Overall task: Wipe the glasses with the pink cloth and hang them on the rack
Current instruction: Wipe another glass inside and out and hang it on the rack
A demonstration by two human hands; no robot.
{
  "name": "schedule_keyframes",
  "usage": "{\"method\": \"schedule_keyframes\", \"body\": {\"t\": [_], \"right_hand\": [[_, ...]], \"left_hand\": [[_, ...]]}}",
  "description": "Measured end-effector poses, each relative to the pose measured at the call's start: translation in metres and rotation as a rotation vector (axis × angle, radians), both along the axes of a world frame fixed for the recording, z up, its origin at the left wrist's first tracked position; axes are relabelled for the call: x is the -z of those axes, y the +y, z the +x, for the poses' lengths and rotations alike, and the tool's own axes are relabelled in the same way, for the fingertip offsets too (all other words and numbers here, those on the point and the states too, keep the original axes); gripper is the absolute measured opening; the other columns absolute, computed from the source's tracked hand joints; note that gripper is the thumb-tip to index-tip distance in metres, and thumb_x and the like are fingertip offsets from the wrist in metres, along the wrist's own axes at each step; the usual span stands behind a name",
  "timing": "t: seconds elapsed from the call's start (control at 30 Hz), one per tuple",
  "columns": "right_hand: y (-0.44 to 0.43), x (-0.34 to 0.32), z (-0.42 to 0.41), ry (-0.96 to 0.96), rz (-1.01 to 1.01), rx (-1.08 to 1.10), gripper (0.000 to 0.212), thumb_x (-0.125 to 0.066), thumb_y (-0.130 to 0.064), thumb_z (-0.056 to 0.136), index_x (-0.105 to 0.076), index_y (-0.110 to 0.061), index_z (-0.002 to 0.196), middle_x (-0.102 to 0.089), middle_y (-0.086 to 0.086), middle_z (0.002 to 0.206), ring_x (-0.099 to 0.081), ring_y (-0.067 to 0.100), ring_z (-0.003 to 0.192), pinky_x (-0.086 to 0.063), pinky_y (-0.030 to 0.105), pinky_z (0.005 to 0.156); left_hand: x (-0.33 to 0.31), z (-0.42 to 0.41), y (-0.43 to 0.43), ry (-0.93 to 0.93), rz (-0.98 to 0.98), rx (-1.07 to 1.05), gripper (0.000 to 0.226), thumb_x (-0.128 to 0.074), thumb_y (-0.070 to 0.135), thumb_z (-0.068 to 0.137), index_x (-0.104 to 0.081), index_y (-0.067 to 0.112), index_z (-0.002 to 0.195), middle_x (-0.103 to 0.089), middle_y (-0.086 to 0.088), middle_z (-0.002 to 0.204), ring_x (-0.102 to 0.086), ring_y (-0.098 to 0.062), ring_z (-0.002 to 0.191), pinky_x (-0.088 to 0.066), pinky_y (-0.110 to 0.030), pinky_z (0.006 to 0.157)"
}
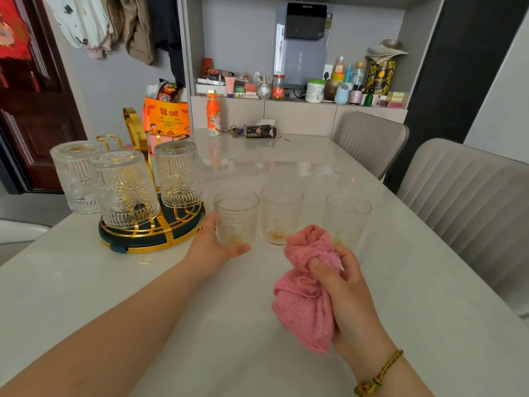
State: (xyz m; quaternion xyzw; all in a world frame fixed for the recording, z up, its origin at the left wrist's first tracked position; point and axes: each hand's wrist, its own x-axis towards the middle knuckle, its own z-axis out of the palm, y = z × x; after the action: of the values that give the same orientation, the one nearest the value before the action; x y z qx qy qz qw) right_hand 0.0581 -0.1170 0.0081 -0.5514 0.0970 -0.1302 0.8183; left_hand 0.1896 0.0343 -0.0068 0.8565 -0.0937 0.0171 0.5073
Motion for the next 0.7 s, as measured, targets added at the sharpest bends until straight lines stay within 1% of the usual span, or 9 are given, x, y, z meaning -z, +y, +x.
{"method": "schedule_keyframes", "body": {"t": [0.07,0.13,0.23,0.3,0.37,0.43,0.5,0.6,0.7], "right_hand": [[-0.001,0.001,0.002,-0.016,0.066,-0.019,0.032,-0.065,-0.019,0.060,-0.059,-0.017,0.092,-0.068,0.004,0.087,-0.066,0.012,0.065,-0.056,0.033,0.061],[-0.002,0.005,0.006,0.003,0.118,-0.064,0.038,-0.060,-0.028,0.060,-0.062,-0.014,0.096,-0.069,0.005,0.088,-0.066,0.018,0.071,-0.056,0.039,0.066],[-0.001,0.007,0.008,0.046,0.215,-0.125,0.048,-0.062,-0.042,0.059,-0.065,-0.015,0.098,-0.069,0.004,0.093,-0.065,0.023,0.080,-0.058,0.035,0.061],[0.002,0.005,0.008,0.006,0.240,-0.175,0.076,-0.080,-0.053,0.041,-0.063,-0.015,0.104,-0.071,-0.002,0.100,-0.067,0.016,0.089,-0.058,0.028,0.062],[0.004,0.005,0.006,-0.007,0.168,-0.203,0.099,-0.090,-0.044,0.027,-0.055,-0.017,0.115,-0.070,-0.005,0.106,-0.066,0.008,0.092,-0.056,0.024,0.065],[0.005,0.007,0.003,0.047,0.054,-0.177,0.085,-0.087,-0.018,0.044,-0.048,-0.023,0.120,-0.065,0.001,0.110,-0.066,0.011,0.086,-0.054,0.024,0.062],[0.007,0.006,0.003,0.086,-0.102,-0.068,0.059,-0.075,0.001,0.065,-0.049,-0.030,0.108,-0.059,0.002,0.105,-0.062,0.015,0.085,-0.053,0.028,0.063],[0.006,0.001,0.000,0.029,-0.179,0.059,0.037,-0.063,0.000,0.077,-0.049,-0.029,0.095,-0.057,-0.005,0.096,-0.058,0.009,0.082,-0.051,0.017,0.059],[0.006,-0.005,-0.005,-0.069,-0.206,0.082,0.024,-0.060,-0.007,0.080,-0.055,-0.024,0.096,-0.061,-0.010,0.097,-0.061,-0.003,0.078,-0.048,0.008,0.058]], "left_hand": [[0.000,0.004,-0.004,0.012,-0.026,-0.021,0.082,-0.077,0.014,0.070,-0.031,0.012,0.137,-0.043,-0.005,0.139,-0.038,-0.021,0.128,-0.029,-0.021,0.092],[0.002,0.009,-0.006,0.013,-0.037,-0.049,0.080,-0.078,0.016,0.069,-0.034,0.011,0.136,-0.046,-0.006,0.137,-0.041,-0.022,0.127,-0.031,-0.022,0.093],[0.006,0.013,-0.005,0.003,-0.040,-0.088,0.080,-0.080,0.022,0.066,-0.039,0.011,0.133,-0.050,-0.005,0.134,-0.045,-0.021,0.125,-0.035,-0.028,0.098],[0.007,0.011,-0.003,-0.009,-0.057,-0.103,0.078,-0.081,0.023,0.064,-0.043,0.012,0.131,-0.053,-0.003,0.131,-0.048,-0.020,0.122,-0.036,-0.027,0.096],[0.003,0.005,-0.002,-0.017,-0.090,-0.100,0.075,-0.081,0.021,0.065,-0.045,0.013,0.130,-0.055,-0.003,0.129,-0.049,-0.019,0.120,-0.036,-0.024,0.093],[-0.003,-0.004,0.002,-0.007,-0.159,-0.083,0.072,-0.080,0.017,0.066,-0.046,0.012,0.129,-0.056,-0.002,0.126,-0.051,-0.018,0.116,-0.037,-0.024,0.091],[-0.012,-0.016,0.005,0.035,-0.277,-0.065,0.066,-0.078,0.014,0.067,-0.048,0.012,0.126,-0.059,0.001,0.119,-0.054,-0.016,0.107,-0.039,-0.025,0.088],[-0.025,-0.043,0.016,0.130,-0.406,-0.035,0.050,-0.072,0.016,0.075,-0.048,0.021,0.118,-0.058,0.010,0.104,-0.053,-0.010,0.095,-0.037,-0.029,0.087],[-0.028,-0.073,0.028,0.233,-0.526,0.040,0.043,-0.065,0.021,0.077,-0.050,0.023,0.117,-0.061,0.000,0.116,-0.056,-0.022,0.109,-0.041,-0.042,0.099]]}}
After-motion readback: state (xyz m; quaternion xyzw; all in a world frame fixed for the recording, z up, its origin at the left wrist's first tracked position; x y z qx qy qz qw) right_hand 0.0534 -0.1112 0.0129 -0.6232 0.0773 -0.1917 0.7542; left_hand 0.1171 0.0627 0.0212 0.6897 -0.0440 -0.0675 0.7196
